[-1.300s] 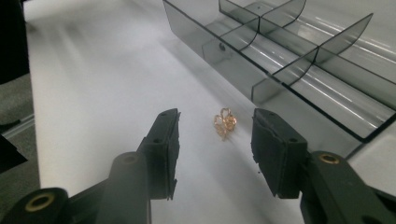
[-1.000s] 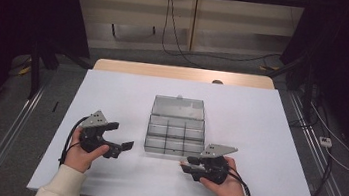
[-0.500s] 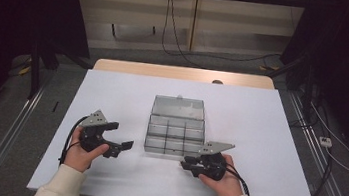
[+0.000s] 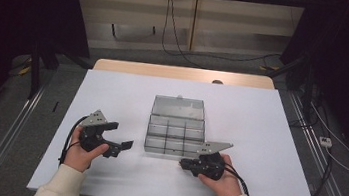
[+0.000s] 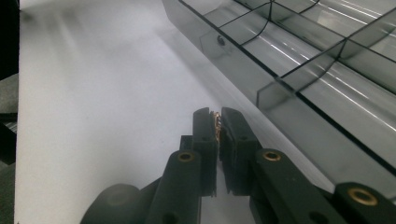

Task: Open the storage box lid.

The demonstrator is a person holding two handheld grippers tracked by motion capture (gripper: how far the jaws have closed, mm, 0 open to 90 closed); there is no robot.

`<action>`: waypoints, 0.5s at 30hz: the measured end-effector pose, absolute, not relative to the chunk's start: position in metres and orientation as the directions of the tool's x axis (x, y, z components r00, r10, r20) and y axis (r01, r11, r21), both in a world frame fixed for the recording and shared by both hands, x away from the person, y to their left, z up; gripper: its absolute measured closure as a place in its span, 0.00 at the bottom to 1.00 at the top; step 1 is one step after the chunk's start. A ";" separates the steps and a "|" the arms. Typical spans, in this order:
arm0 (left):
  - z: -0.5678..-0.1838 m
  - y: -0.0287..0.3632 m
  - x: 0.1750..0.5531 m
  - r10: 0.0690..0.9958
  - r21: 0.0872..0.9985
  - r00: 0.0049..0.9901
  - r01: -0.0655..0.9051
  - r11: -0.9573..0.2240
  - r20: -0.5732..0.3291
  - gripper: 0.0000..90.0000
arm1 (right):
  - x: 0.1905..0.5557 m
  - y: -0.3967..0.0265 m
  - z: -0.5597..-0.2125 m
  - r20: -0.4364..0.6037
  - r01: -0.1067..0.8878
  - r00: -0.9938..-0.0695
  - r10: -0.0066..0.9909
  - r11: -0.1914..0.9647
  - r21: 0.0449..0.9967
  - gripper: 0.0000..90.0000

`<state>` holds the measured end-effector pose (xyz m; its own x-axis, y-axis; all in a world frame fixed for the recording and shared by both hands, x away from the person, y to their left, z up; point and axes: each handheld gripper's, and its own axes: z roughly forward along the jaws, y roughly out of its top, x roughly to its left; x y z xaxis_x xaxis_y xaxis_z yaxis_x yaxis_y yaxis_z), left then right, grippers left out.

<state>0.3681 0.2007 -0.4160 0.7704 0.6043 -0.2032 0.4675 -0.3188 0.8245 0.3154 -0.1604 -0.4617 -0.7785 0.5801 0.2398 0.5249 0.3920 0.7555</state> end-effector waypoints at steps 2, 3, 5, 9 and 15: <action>-0.416 0.201 0.368 0.605 0.825 0.770 0.468 -0.318 -0.203 0.06 | 0.315 -0.159 -0.462 0.235 0.520 -0.783 0.576 0.399 0.755 0.94; -0.416 0.201 0.368 0.605 0.825 0.770 0.468 -0.318 -0.204 0.06 | 0.315 -0.159 -0.462 0.232 0.516 -0.787 0.571 0.405 0.755 0.95; -0.416 0.201 0.368 0.605 0.825 0.769 0.469 -0.317 -0.205 0.06 | 0.314 -0.158 -0.462 0.228 0.513 -0.790 0.569 0.410 0.754 0.96; -0.416 0.201 0.368 0.607 0.825 0.768 0.469 -0.316 -0.204 0.06 | 0.314 -0.156 -0.462 0.216 0.505 -0.797 0.564 0.425 0.752 0.98; -0.416 0.202 0.368 0.607 0.824 0.768 0.470 -0.317 -0.204 0.06 | 0.314 -0.155 -0.462 0.217 0.505 -0.800 0.560 0.430 0.748 0.99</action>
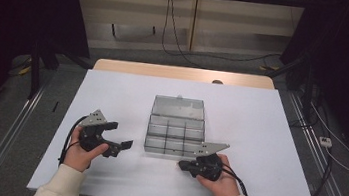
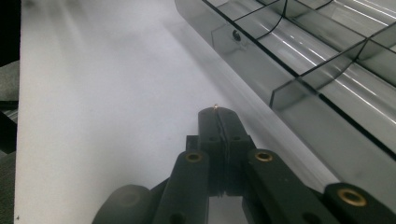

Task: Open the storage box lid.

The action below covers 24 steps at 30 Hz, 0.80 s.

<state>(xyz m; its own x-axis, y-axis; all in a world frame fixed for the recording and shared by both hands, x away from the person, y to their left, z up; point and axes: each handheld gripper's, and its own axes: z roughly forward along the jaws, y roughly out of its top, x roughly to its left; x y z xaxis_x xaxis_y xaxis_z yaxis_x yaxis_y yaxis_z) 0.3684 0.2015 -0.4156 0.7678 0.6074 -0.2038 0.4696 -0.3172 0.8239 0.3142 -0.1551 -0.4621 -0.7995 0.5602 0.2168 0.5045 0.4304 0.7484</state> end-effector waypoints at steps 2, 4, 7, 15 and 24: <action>-0.416 0.201 0.368 0.607 0.824 0.768 0.469 -0.318 -0.203 0.06 | 0.314 -0.155 -0.462 0.218 0.501 -0.804 0.554 0.431 0.750 1.00; -0.416 0.201 0.368 0.606 0.824 0.769 0.469 -0.318 -0.204 0.06 | 0.314 -0.155 -0.461 0.222 0.501 -0.803 0.554 0.422 0.756 1.00; -0.416 0.201 0.368 0.606 0.824 0.769 0.469 -0.318 -0.204 0.06 | 0.315 -0.157 -0.458 0.228 0.500 -0.801 0.553 0.410 0.763 1.00; -0.416 0.202 0.368 0.603 0.826 0.771 0.468 -0.316 -0.206 0.06 | 0.315 -0.161 -0.451 0.243 0.493 -0.804 0.542 0.380 0.783 1.00; -0.416 0.202 0.367 0.599 0.823 0.775 0.464 -0.327 -0.199 0.06 | 0.316 -0.167 -0.442 0.257 0.486 -0.807 0.532 0.350 0.801 1.00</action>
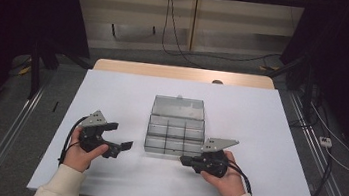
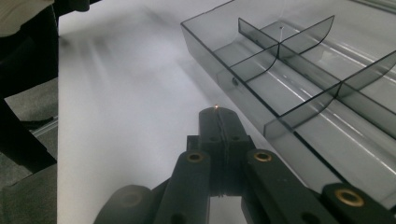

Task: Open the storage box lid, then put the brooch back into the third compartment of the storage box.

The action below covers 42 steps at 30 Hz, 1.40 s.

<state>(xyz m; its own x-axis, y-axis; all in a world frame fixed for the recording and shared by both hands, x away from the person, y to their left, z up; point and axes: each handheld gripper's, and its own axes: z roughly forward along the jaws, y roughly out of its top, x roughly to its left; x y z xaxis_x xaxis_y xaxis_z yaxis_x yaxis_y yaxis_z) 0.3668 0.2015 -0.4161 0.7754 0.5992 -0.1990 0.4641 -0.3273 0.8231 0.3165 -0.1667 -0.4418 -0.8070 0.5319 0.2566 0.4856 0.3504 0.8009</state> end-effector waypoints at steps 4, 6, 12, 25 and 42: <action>-0.416 0.202 0.366 0.599 0.827 0.776 0.461 -0.321 -0.200 0.06 | 0.318 -0.169 -0.439 0.262 0.489 -0.803 0.535 0.341 0.803 1.00; -0.416 0.202 0.366 0.601 0.826 0.775 0.461 -0.325 -0.196 0.06 | 0.318 -0.170 -0.439 0.262 0.489 -0.802 0.536 0.340 0.803 1.00; -0.416 0.201 0.365 0.595 0.822 0.781 0.458 -0.337 -0.191 0.06 | 0.321 -0.172 -0.437 0.264 0.489 -0.800 0.539 0.331 0.807 1.00; -0.417 0.201 0.366 0.596 0.818 0.780 0.462 -0.343 -0.191 0.06 | 0.324 -0.173 -0.435 0.268 0.493 -0.797 0.542 0.325 0.807 1.00; -0.418 0.202 0.366 0.597 0.815 0.780 0.462 -0.349 -0.186 0.06 | 0.332 -0.174 -0.430 0.263 0.488 -0.797 0.544 0.323 0.811 1.00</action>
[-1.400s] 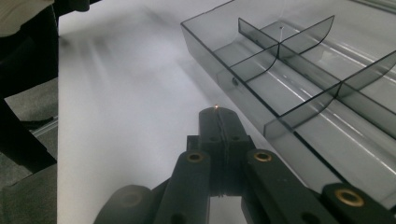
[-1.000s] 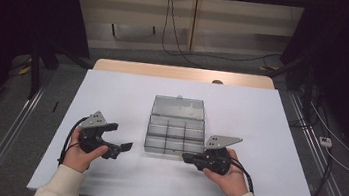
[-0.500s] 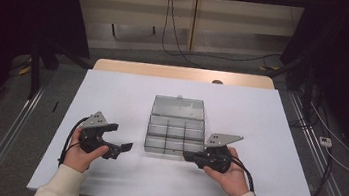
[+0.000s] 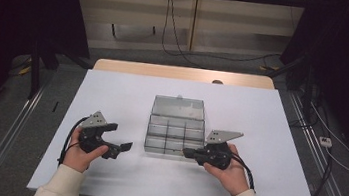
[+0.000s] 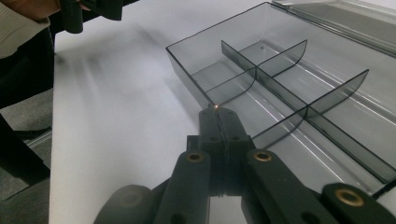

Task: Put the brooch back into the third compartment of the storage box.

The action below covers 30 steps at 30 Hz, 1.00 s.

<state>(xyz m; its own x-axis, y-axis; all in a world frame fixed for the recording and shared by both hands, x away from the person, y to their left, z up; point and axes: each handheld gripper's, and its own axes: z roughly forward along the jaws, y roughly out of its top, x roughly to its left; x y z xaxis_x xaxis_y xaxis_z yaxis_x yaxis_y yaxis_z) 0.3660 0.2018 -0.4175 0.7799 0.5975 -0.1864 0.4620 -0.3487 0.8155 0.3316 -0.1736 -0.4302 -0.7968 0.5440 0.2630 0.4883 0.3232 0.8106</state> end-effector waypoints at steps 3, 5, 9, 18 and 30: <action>-0.418 0.201 0.366 0.598 0.815 0.779 0.463 -0.347 -0.188 0.06 | 0.333 -0.175 -0.429 0.264 0.488 -0.796 0.545 0.320 0.812 1.00; -0.418 0.201 0.366 0.599 0.816 0.779 0.463 -0.347 -0.187 0.06 | 0.334 -0.174 -0.428 0.262 0.486 -0.796 0.545 0.319 0.814 1.00; -0.418 0.202 0.366 0.599 0.817 0.778 0.464 -0.343 -0.190 0.06 | 0.337 -0.175 -0.427 0.262 0.485 -0.795 0.547 0.315 0.815 1.00; -0.419 0.201 0.367 0.599 0.811 0.778 0.468 -0.352 -0.189 0.06 | 0.343 -0.175 -0.425 0.263 0.486 -0.793 0.550 0.310 0.817 1.00; -0.420 0.200 0.367 0.597 0.807 0.780 0.470 -0.358 -0.189 0.06 | 0.350 -0.178 -0.421 0.264 0.485 -0.786 0.560 0.292 0.824 1.00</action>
